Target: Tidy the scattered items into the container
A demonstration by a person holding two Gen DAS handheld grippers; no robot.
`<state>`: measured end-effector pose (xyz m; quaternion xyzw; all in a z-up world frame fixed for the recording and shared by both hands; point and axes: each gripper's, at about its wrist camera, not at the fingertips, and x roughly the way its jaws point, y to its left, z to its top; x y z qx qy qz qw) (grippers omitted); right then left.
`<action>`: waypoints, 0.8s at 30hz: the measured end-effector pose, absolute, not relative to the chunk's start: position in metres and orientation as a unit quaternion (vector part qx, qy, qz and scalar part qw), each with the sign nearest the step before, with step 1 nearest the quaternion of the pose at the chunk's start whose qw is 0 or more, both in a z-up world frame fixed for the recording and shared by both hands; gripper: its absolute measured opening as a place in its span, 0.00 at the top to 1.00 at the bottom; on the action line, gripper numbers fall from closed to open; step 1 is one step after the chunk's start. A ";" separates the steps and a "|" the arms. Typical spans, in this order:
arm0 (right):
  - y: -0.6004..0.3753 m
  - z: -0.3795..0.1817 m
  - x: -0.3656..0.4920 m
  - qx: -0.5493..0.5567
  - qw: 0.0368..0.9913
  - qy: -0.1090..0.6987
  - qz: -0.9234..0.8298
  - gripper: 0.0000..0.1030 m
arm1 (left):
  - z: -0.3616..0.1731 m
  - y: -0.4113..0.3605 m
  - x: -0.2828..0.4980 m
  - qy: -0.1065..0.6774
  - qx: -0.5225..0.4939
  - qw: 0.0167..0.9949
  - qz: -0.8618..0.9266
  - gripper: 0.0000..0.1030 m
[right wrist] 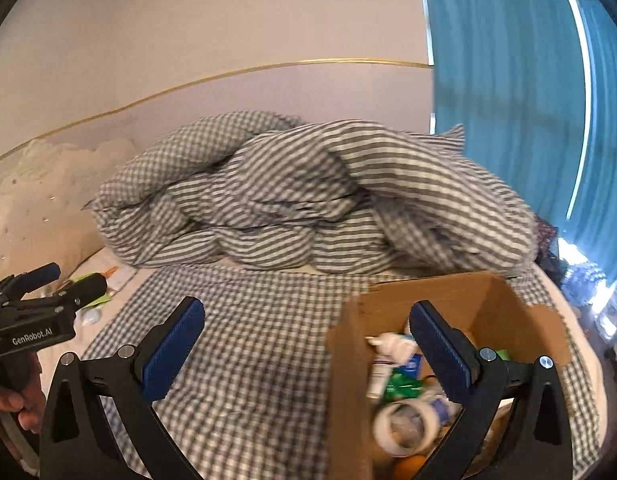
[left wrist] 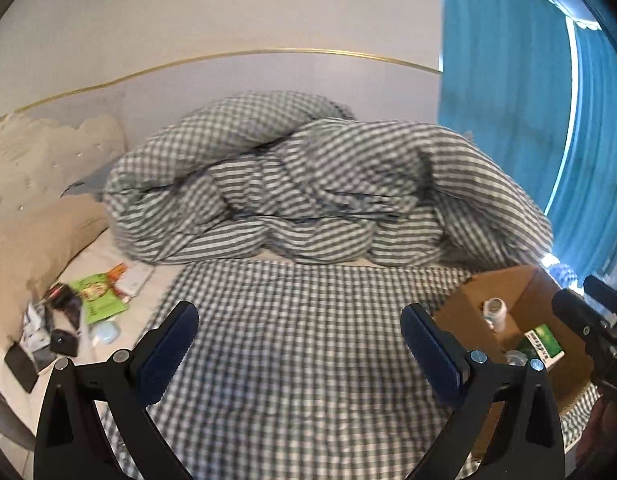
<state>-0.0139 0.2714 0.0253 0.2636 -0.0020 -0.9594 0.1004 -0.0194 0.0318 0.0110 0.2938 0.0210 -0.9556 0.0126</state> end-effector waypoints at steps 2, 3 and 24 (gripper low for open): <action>0.258 0.025 -0.014 0.264 0.110 0.002 -0.958 0.00 | 0.012 0.018 -0.014 0.024 0.293 0.024 -0.955 0.00; 0.253 0.026 -0.013 0.263 0.115 0.003 -0.958 0.00 | 0.013 0.013 -0.012 0.023 0.293 0.029 -0.955 0.00; 0.212 0.023 -0.005 0.268 0.135 0.002 -0.954 0.00 | 0.012 -0.030 0.030 0.036 0.295 0.065 -0.953 0.00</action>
